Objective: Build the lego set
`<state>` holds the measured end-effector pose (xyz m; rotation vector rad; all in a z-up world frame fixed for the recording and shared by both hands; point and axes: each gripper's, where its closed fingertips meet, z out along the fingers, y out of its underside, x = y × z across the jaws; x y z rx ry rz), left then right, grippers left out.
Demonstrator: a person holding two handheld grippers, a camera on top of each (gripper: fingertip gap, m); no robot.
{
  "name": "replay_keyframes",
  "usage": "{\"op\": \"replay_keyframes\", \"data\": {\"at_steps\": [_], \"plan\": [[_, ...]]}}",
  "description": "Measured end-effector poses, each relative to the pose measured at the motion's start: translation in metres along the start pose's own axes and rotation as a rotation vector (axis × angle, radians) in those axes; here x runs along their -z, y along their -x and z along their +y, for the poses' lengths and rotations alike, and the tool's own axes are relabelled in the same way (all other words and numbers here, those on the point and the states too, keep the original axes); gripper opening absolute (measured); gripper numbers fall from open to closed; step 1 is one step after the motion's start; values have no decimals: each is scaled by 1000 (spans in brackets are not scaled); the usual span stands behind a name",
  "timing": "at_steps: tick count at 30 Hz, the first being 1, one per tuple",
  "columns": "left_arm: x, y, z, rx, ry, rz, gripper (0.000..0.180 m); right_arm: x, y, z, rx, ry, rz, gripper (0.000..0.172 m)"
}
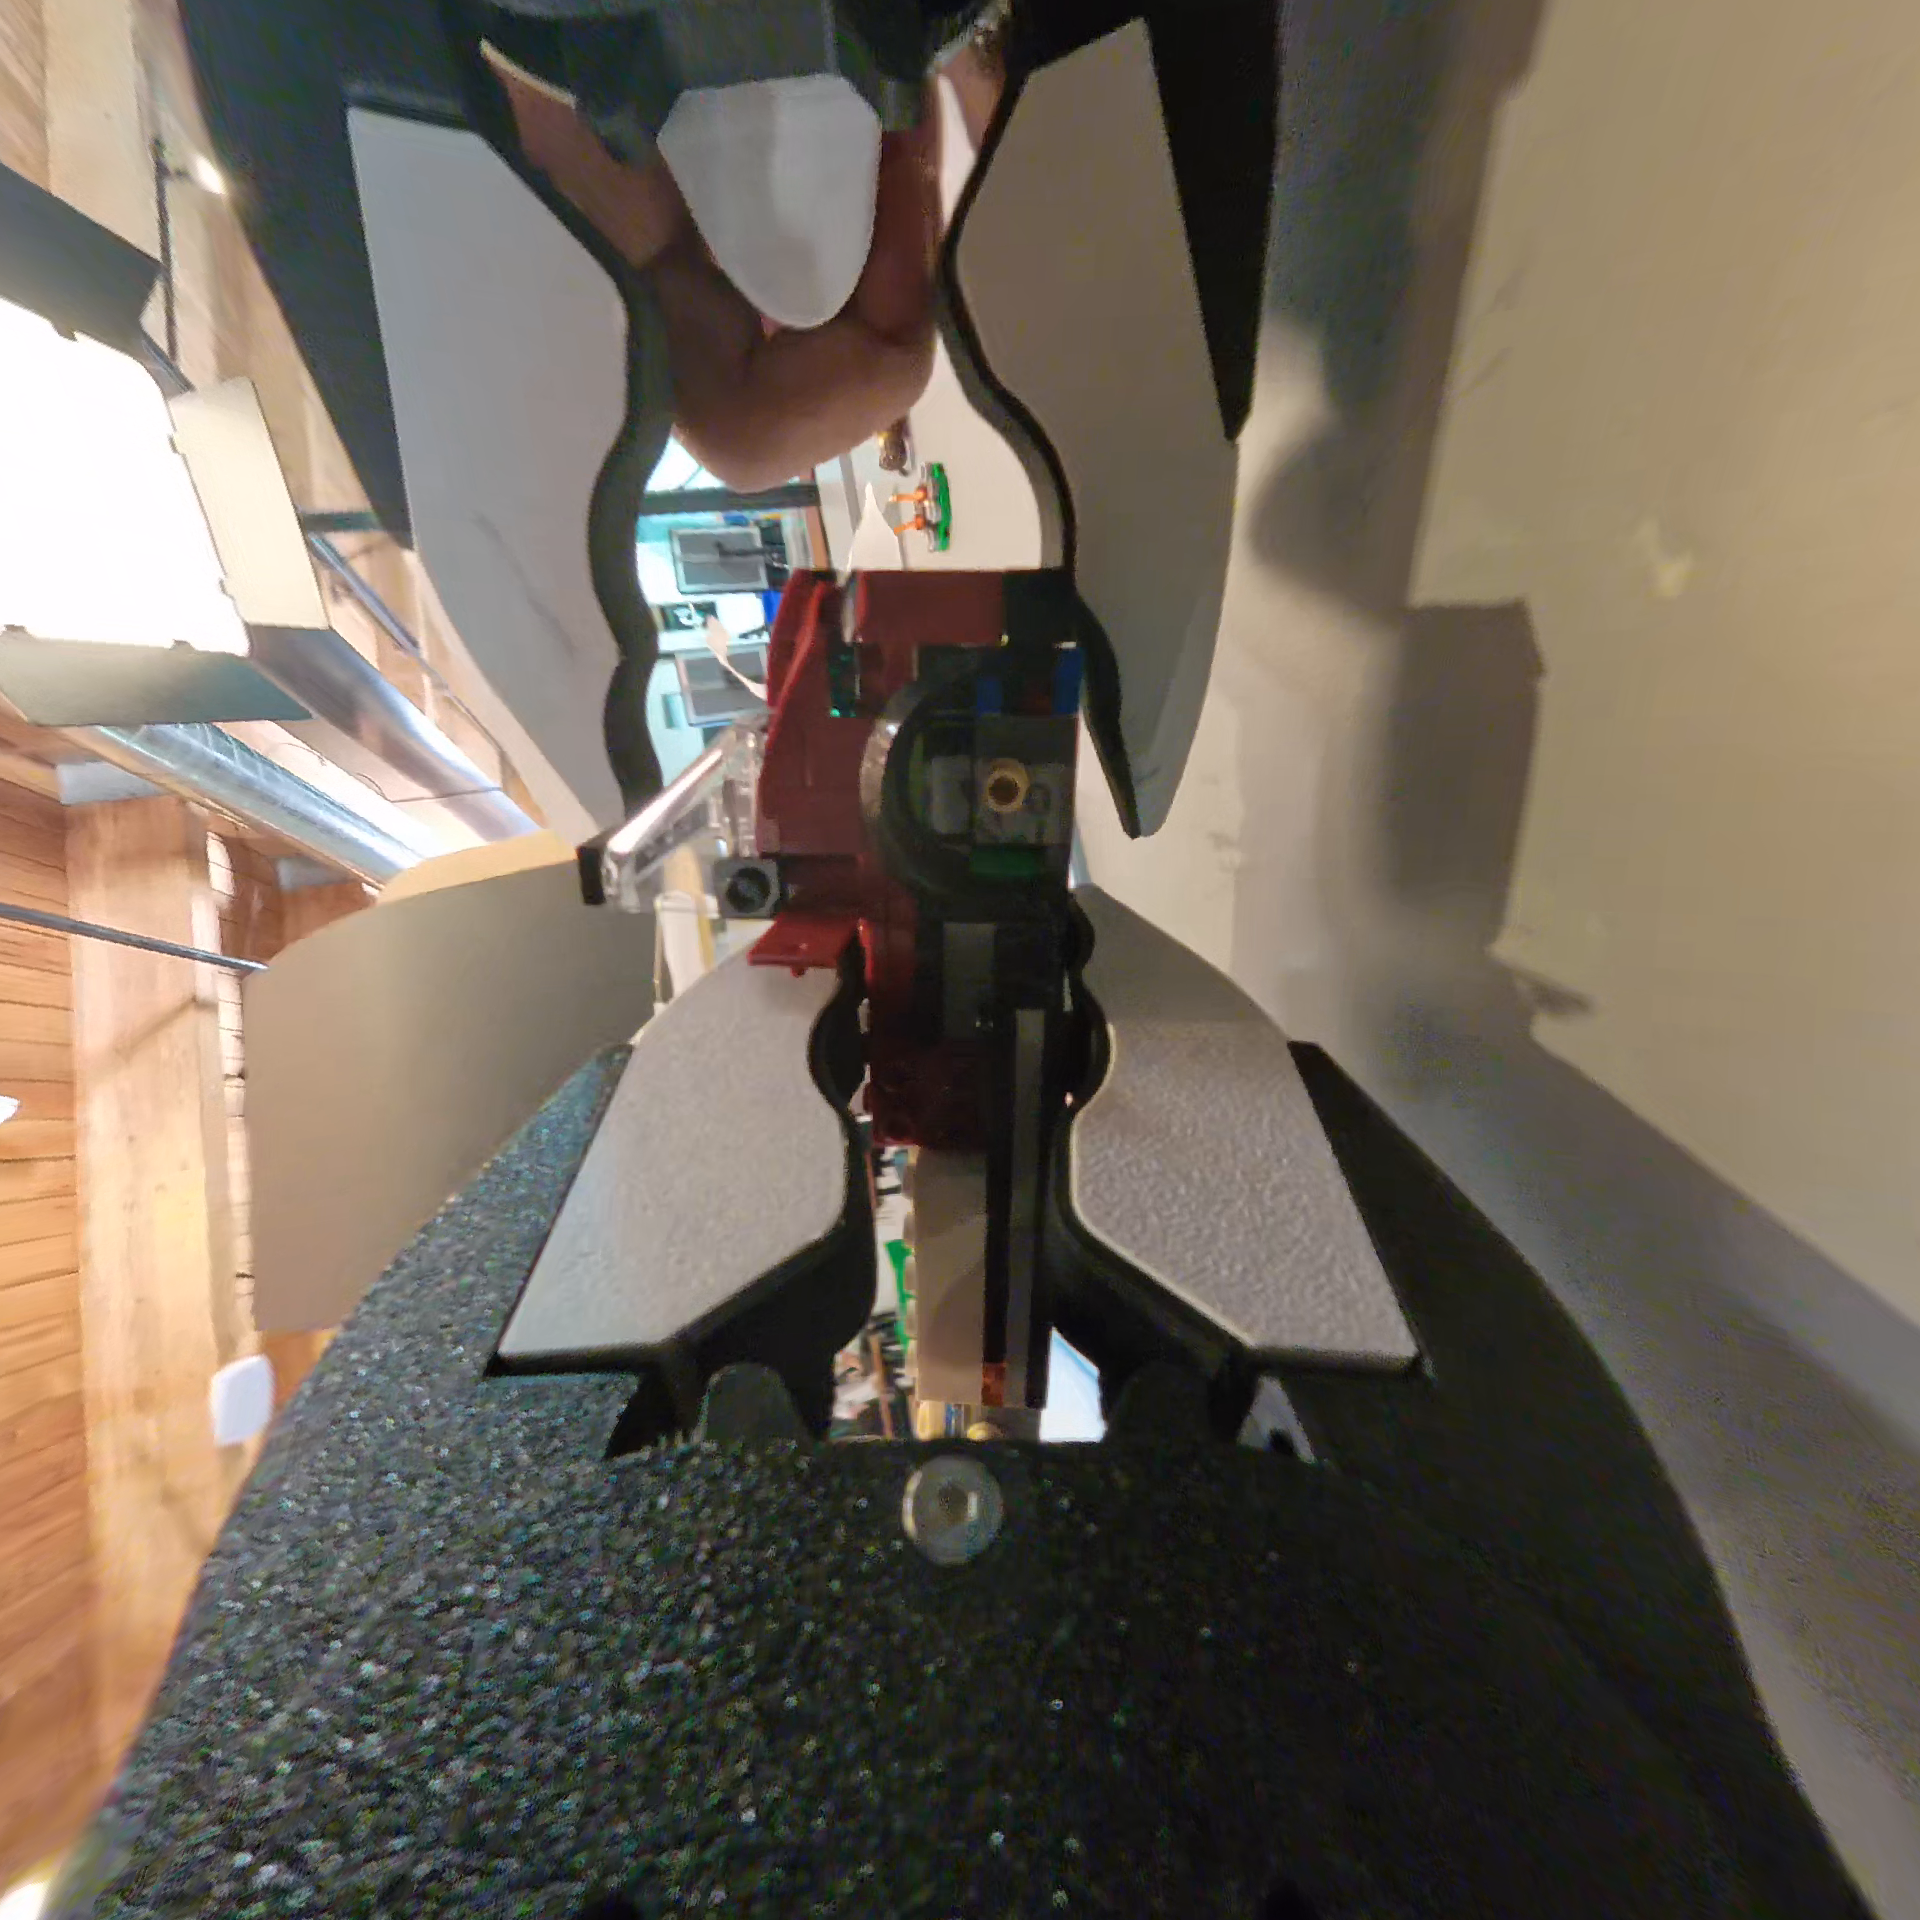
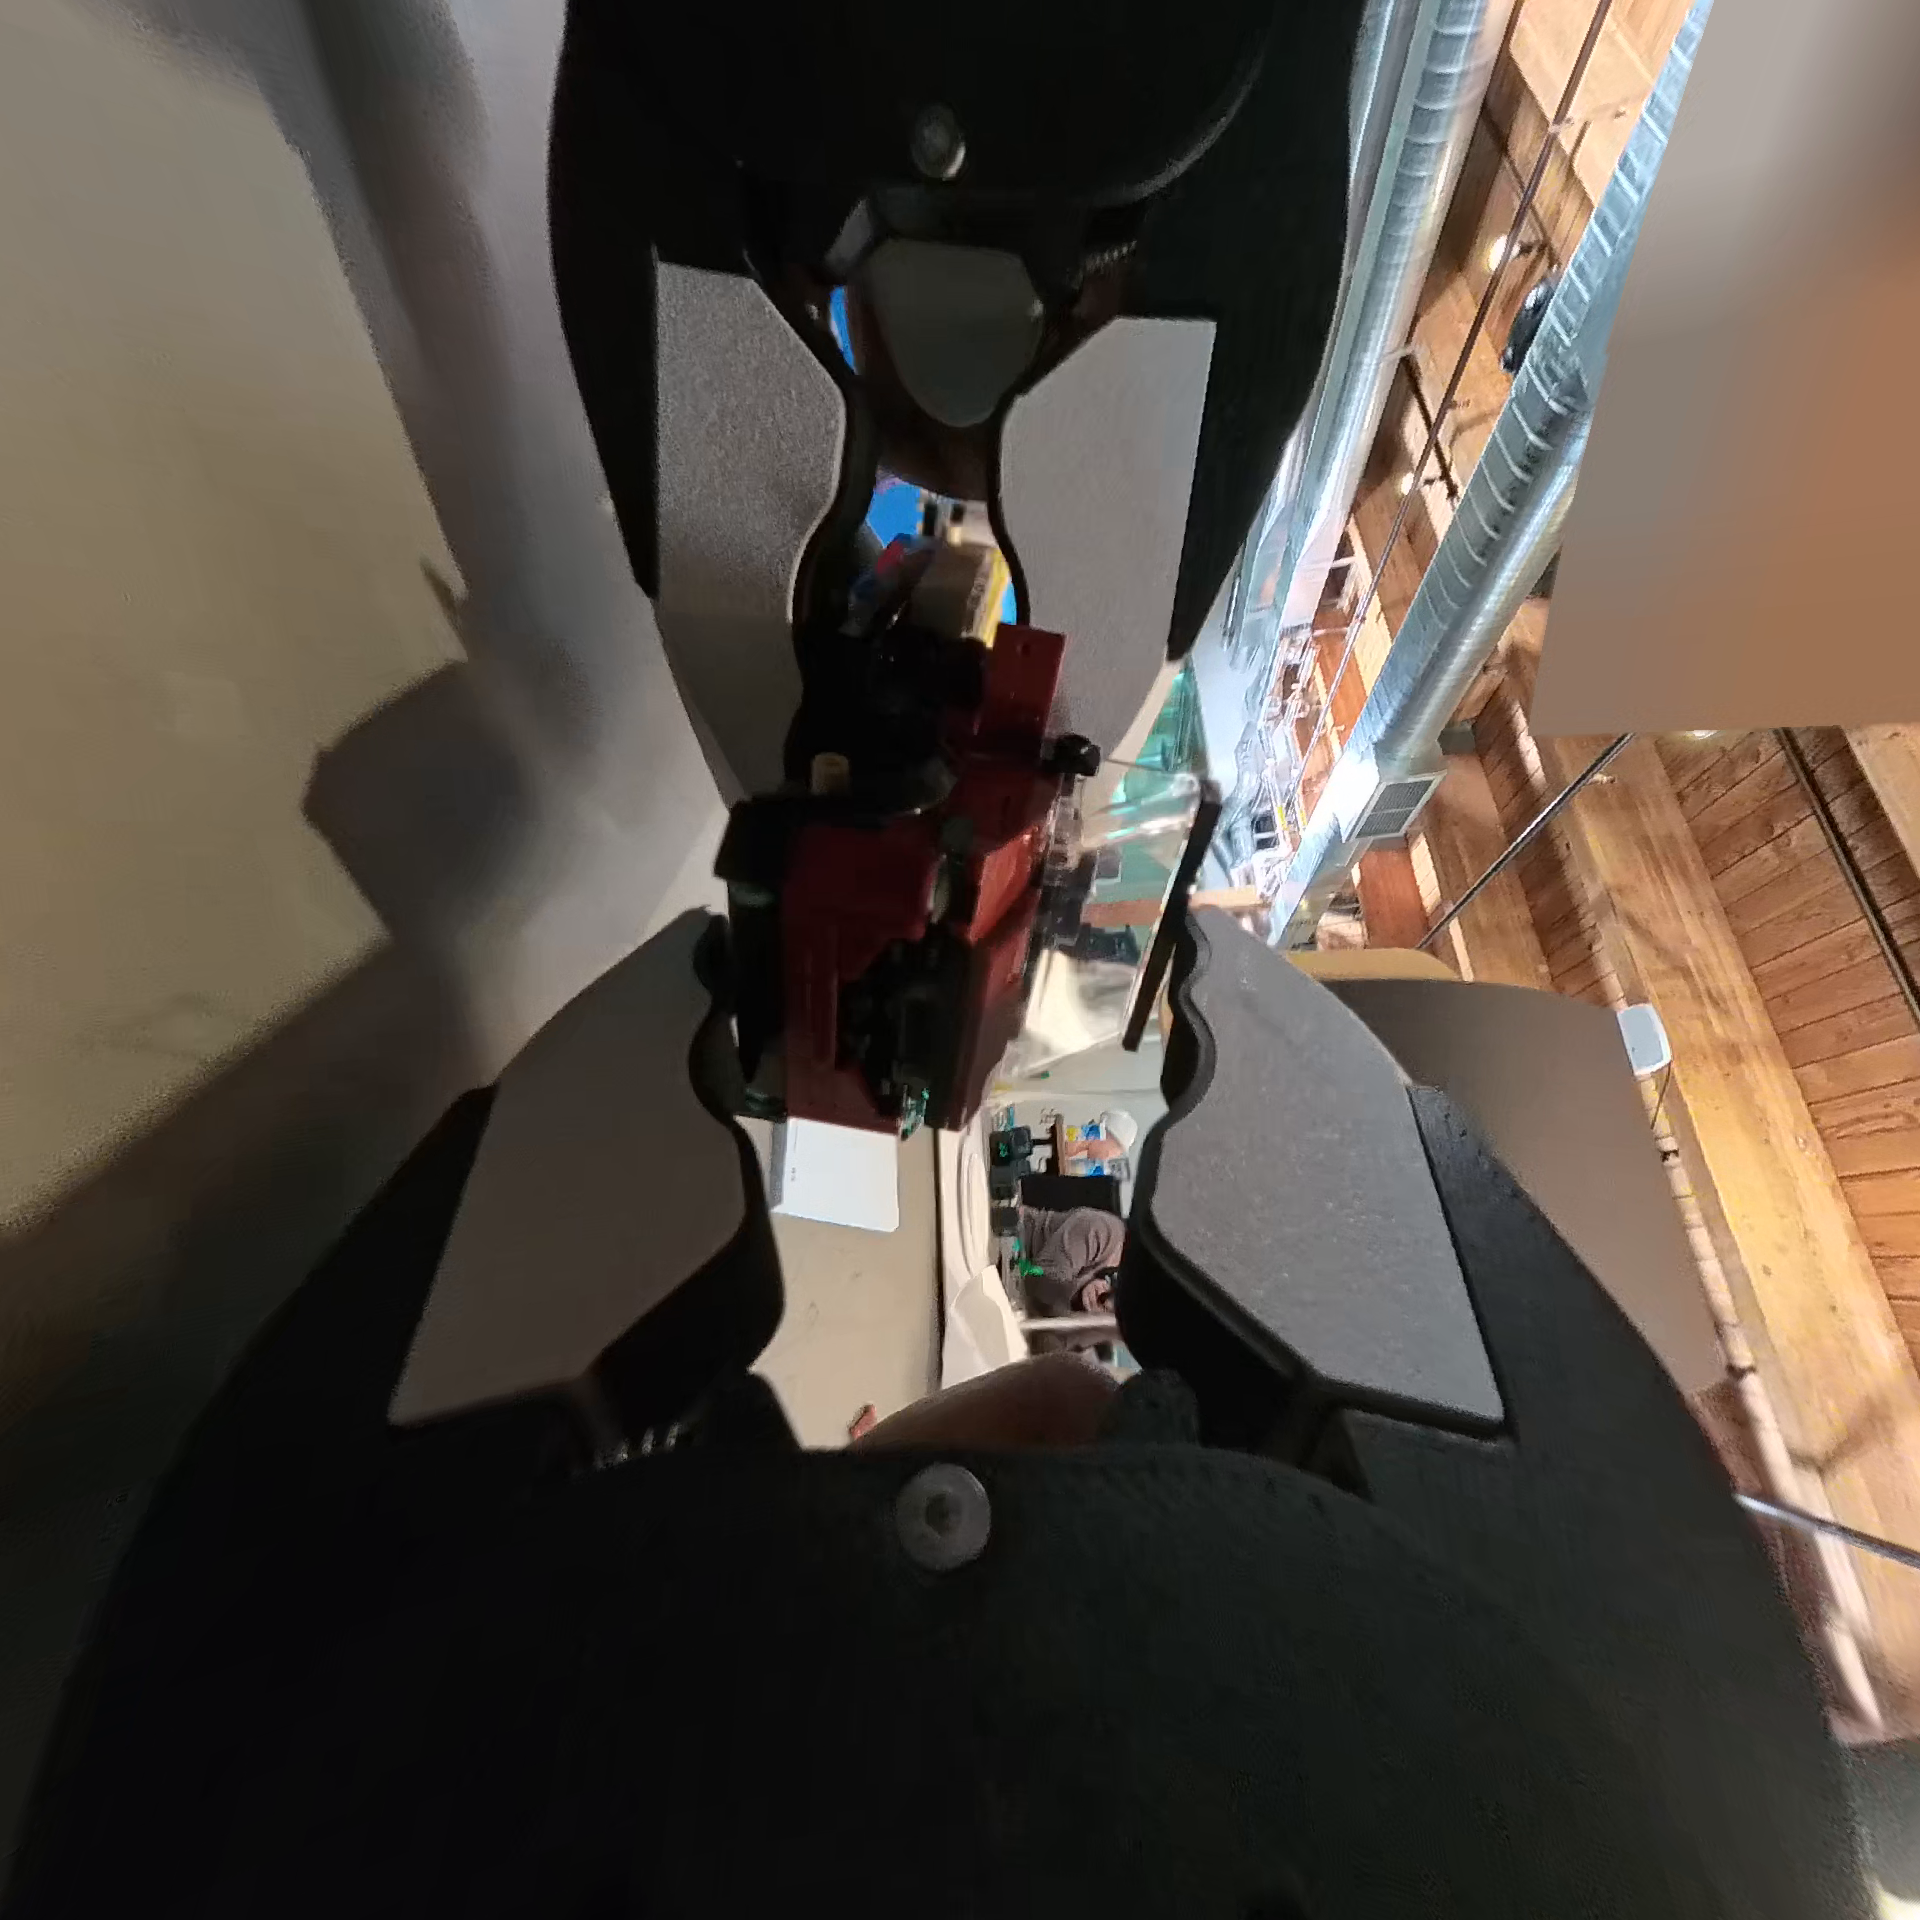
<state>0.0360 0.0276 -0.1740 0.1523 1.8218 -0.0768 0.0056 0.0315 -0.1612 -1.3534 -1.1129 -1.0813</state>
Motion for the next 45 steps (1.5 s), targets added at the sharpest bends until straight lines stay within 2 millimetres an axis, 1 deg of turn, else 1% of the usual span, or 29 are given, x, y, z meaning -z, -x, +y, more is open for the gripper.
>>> {"op": "replay_keyframes", "data": {"at_steps": [2, 6, 8, 10, 12, 15, 19, 32, 45], "plan": [[-2, -2, 2, 52, 12, 10, 34, -2, -1, 2, -31, 21, 7, 79], [-2, 0, 5, 157, 39, 6, 34, 0, -5, -3, -50, 3, 22, 78], [-2, -1, 7, 178, 45, 19, 35, 0, -6, -4, -77, 3, 13, 79], [-3, -6, 8, 169, 48, 37, 35, -1, -7, -5, -104, 1, 2, 79], [-3, -8, 8, 157, 49, 51, 35, -2, -4, -6, -119, 5, -29, 81], [-3, -9, 7, 153, 46, 62, 35, -3, 1, -6, -118, 8, -54, 77], [-3, -10, 6, 143, 44, 73, 35, -4, 3, -7, -130, 10, -79, 78], [-1, -8, 9, 135, 58, 66, 34, -6, 1, -7, -120, 16, -43, 76], [0, -7, 7, 119, 60, 51, 34, -5, -1, -8, -105, 5, -34, 75]]}}
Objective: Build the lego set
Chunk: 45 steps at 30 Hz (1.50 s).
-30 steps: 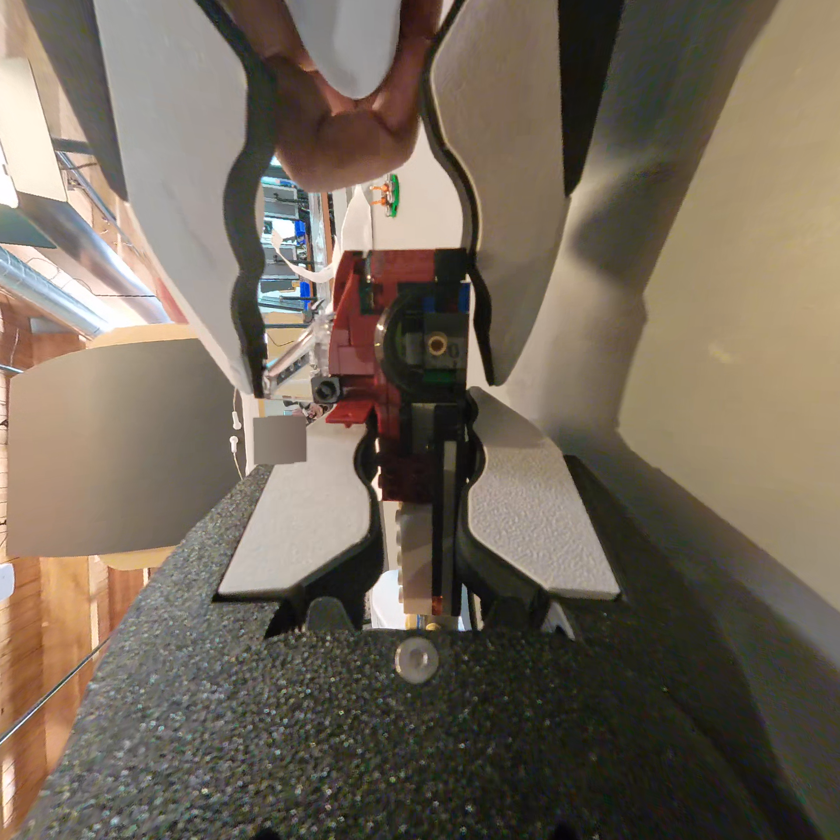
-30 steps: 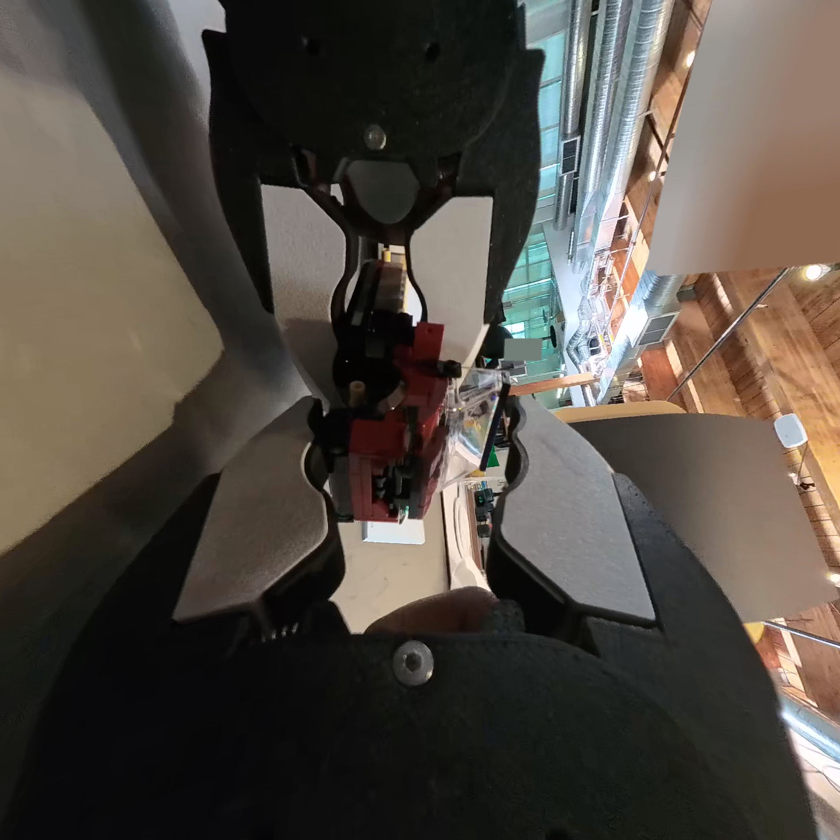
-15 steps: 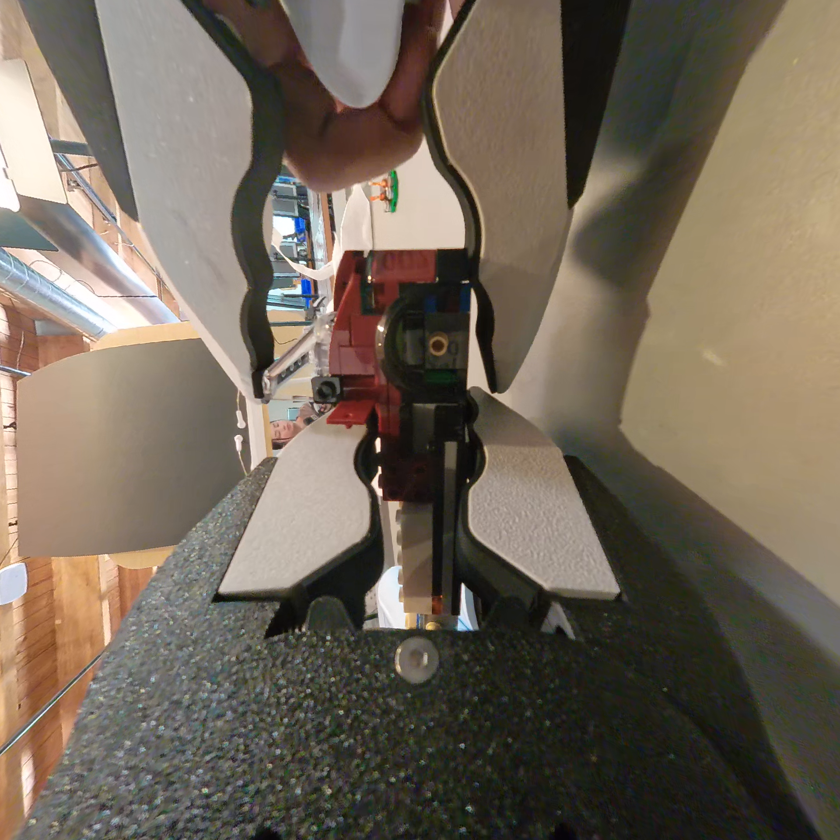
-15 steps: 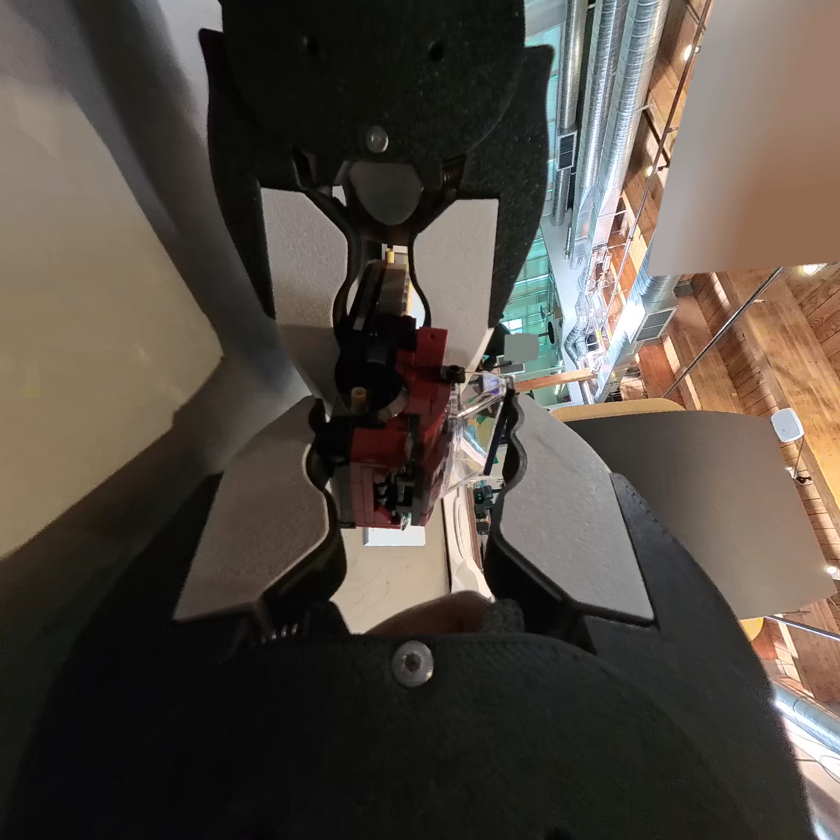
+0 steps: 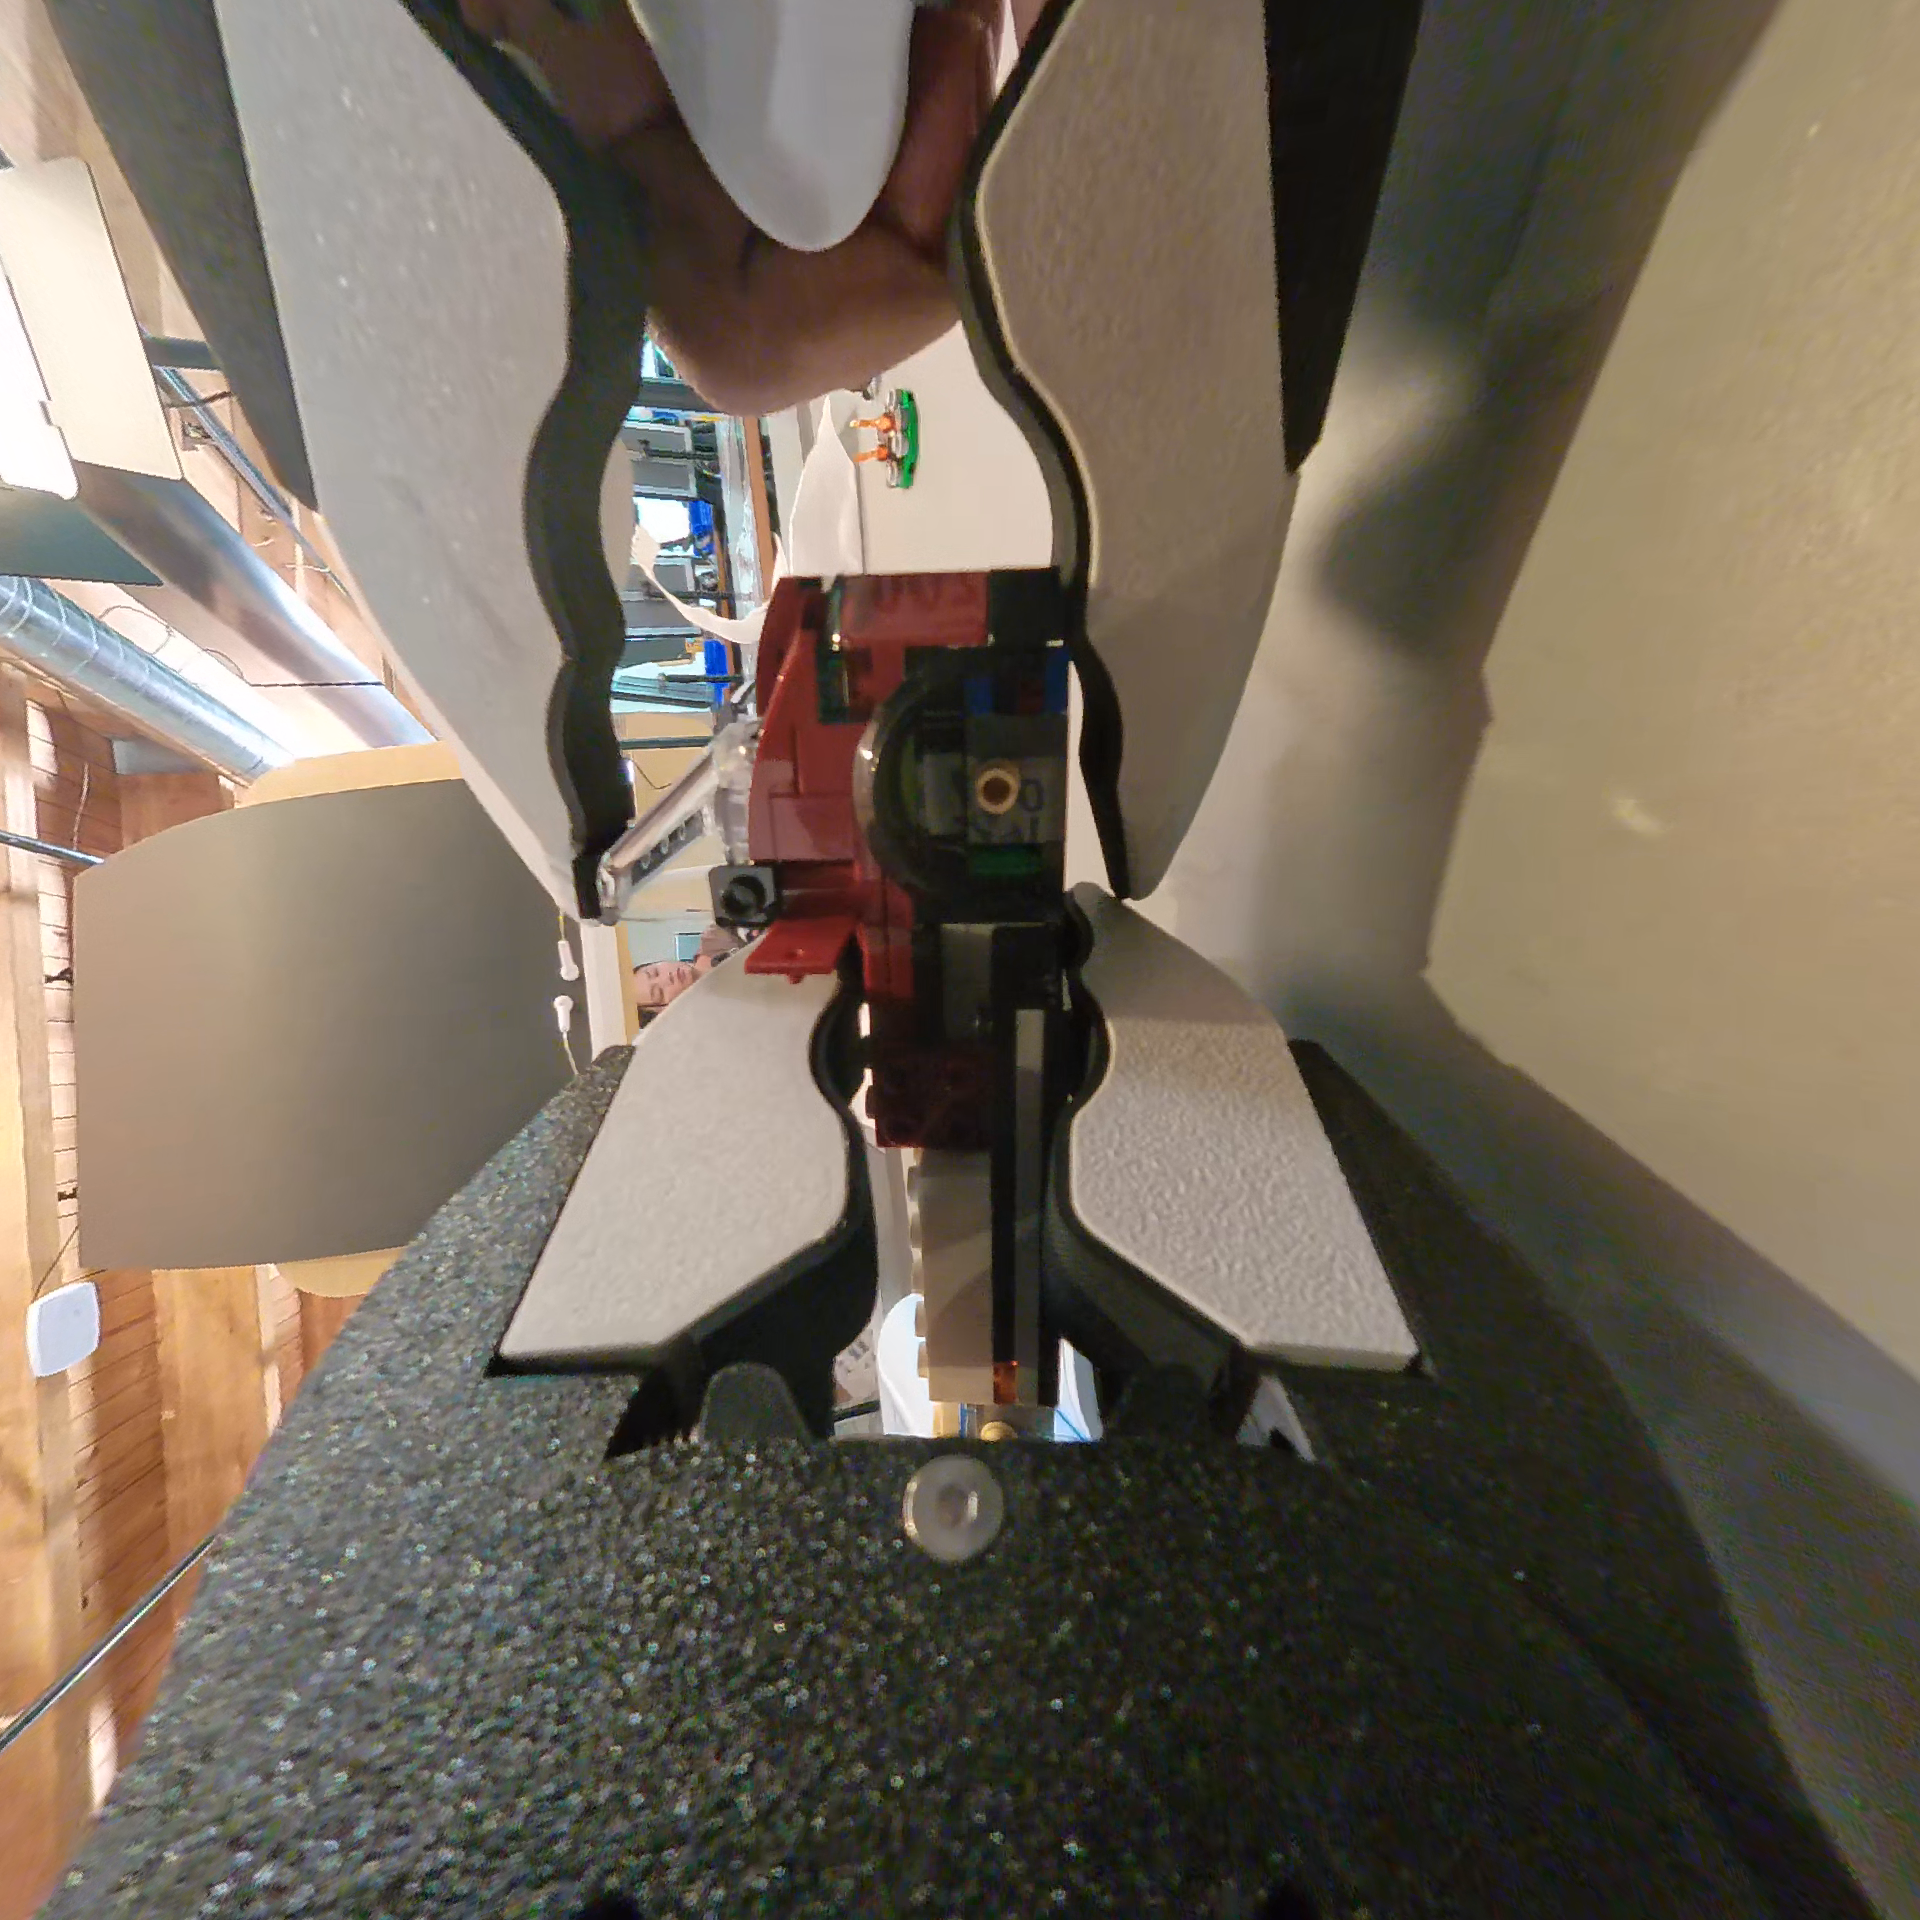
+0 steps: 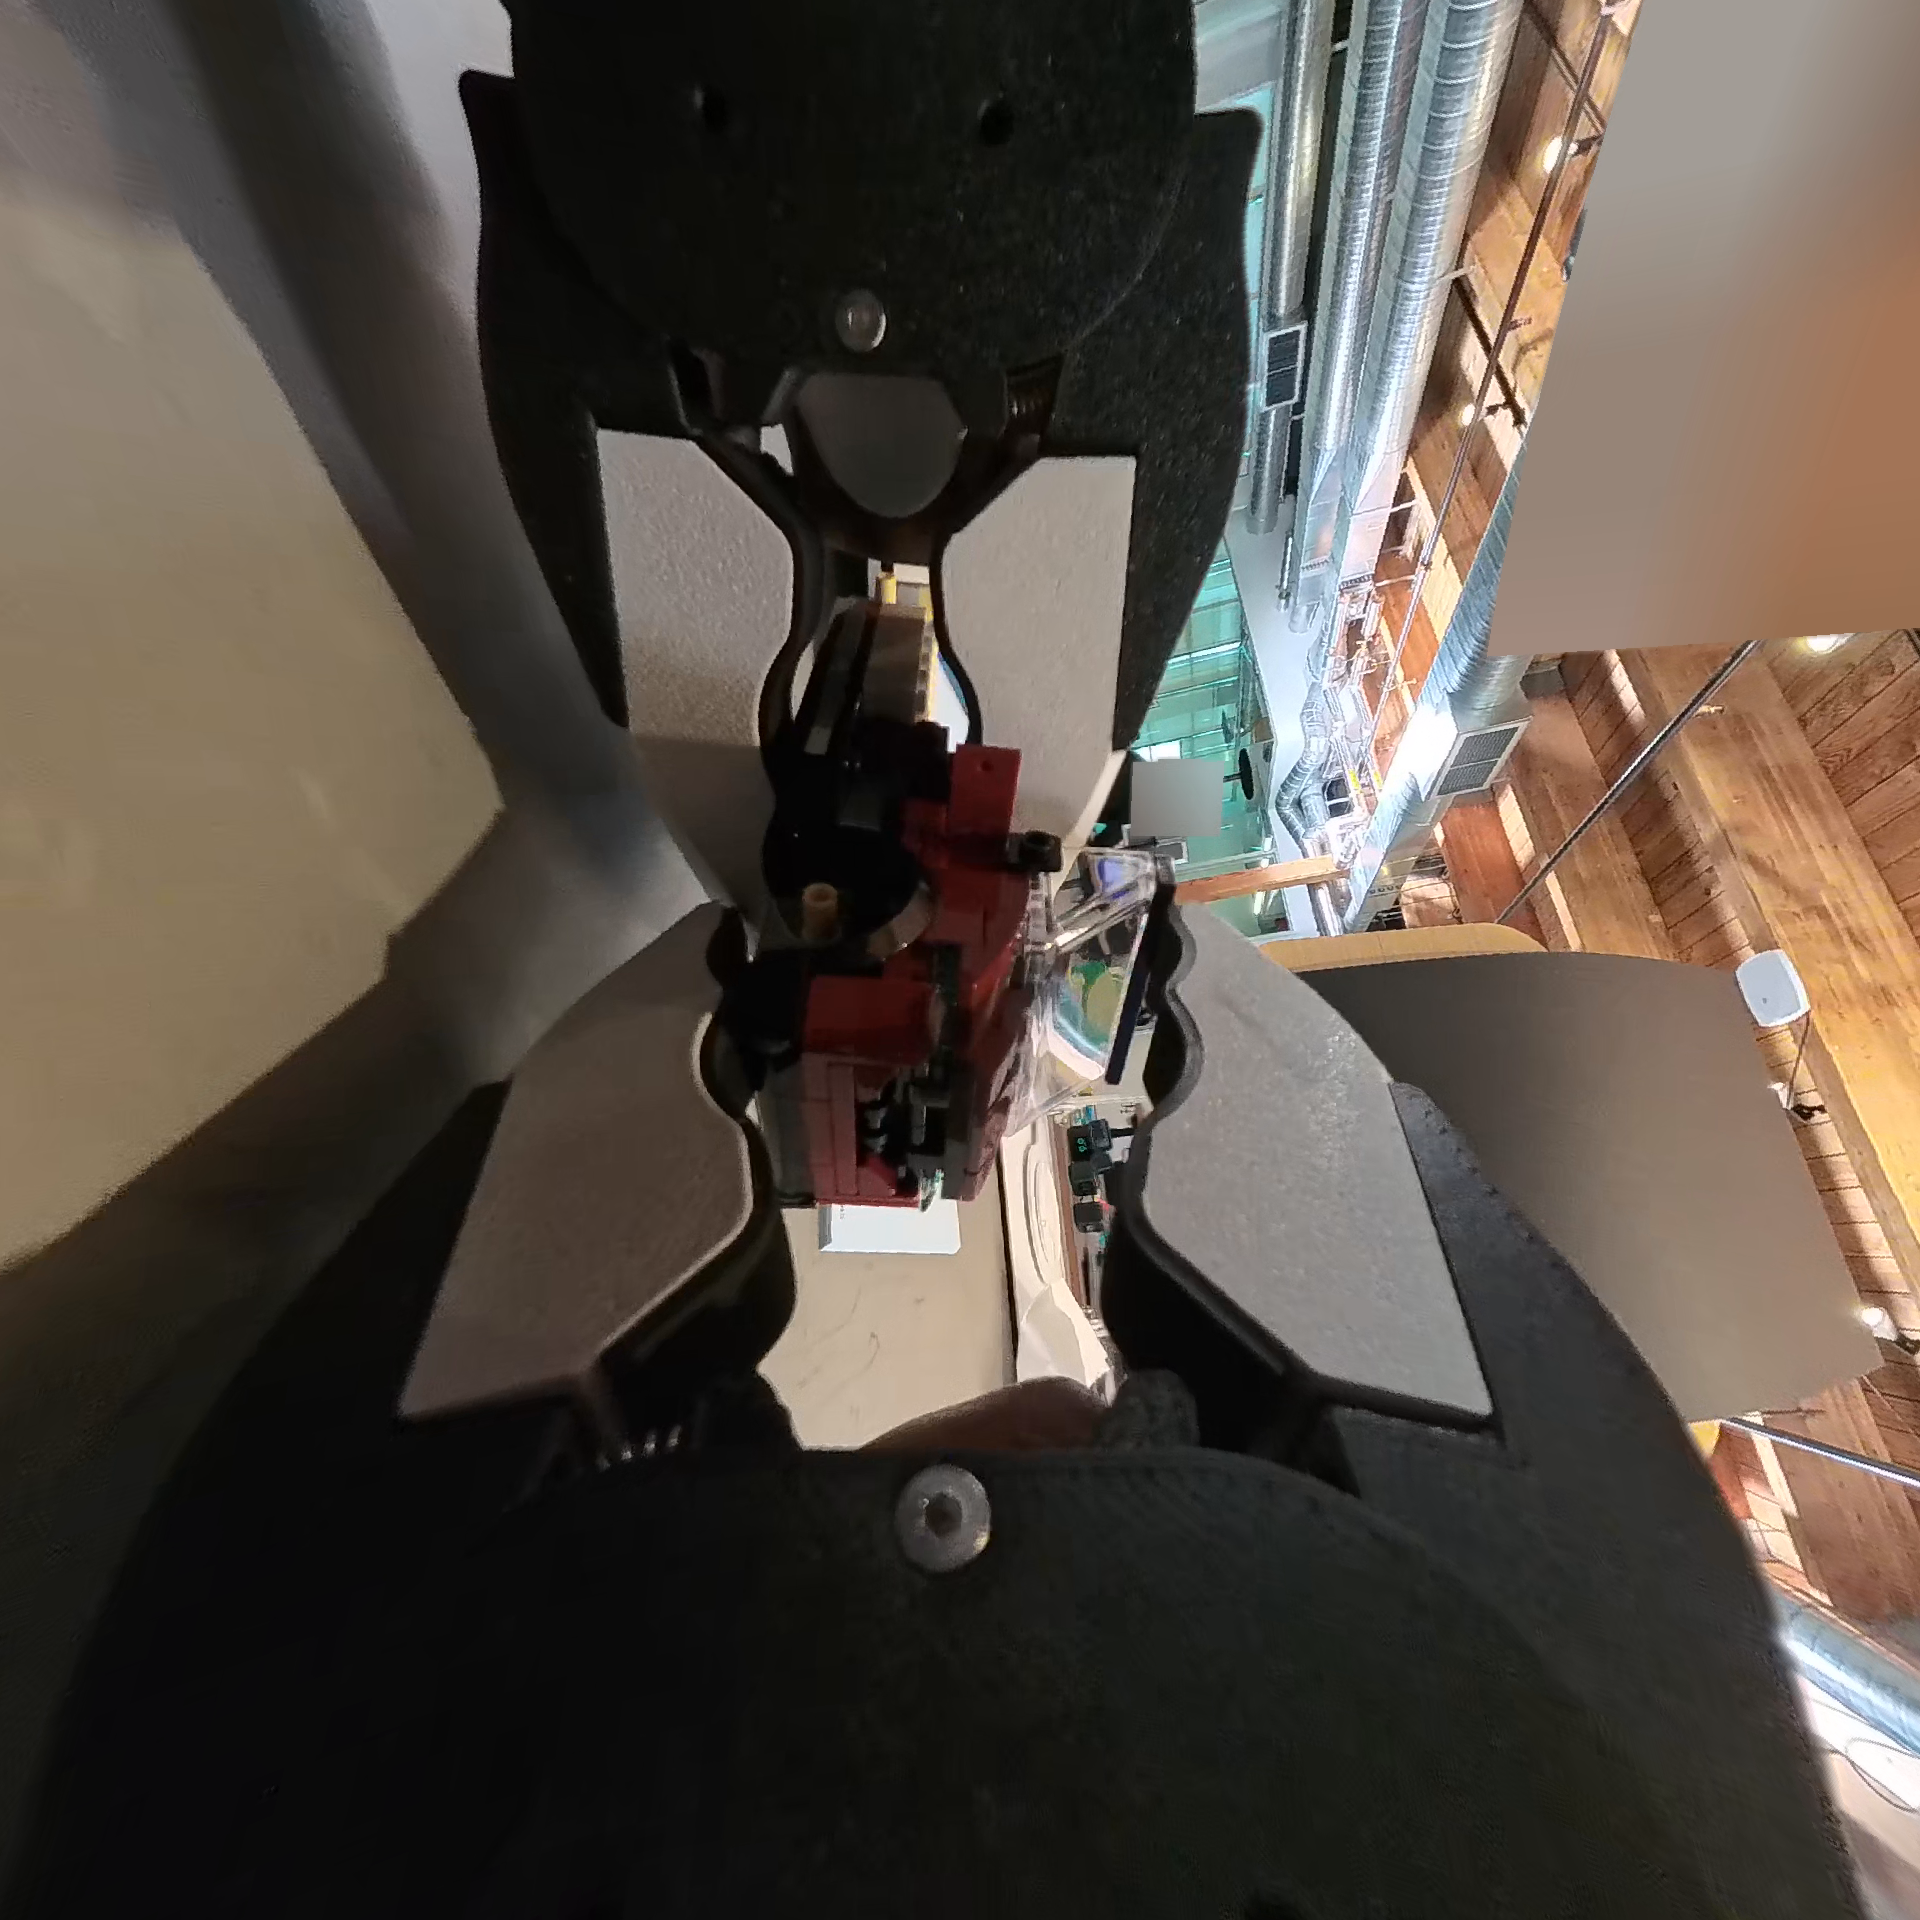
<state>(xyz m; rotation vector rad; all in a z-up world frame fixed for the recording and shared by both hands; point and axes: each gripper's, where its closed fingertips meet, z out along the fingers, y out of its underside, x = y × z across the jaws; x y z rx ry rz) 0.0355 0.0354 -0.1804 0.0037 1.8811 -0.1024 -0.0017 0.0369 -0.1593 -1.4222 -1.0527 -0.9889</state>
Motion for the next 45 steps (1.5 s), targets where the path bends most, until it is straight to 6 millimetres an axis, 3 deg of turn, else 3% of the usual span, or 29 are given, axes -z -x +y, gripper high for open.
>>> {"op": "replay_keyframes", "data": {"at_steps": [12, 25, 45], "plan": [[-4, 4, 1, 60, -28, -37, 34, 2, -6, 3, 0, 6, 49, 76], [4, 1, -8, -6, -88, -53, 34, 2, 8, 19, -117, 53, -117, 85], [6, -2, -8, -6, -63, -42, 34, 1, 11, 24, -16, 121, -110, 79]]}}
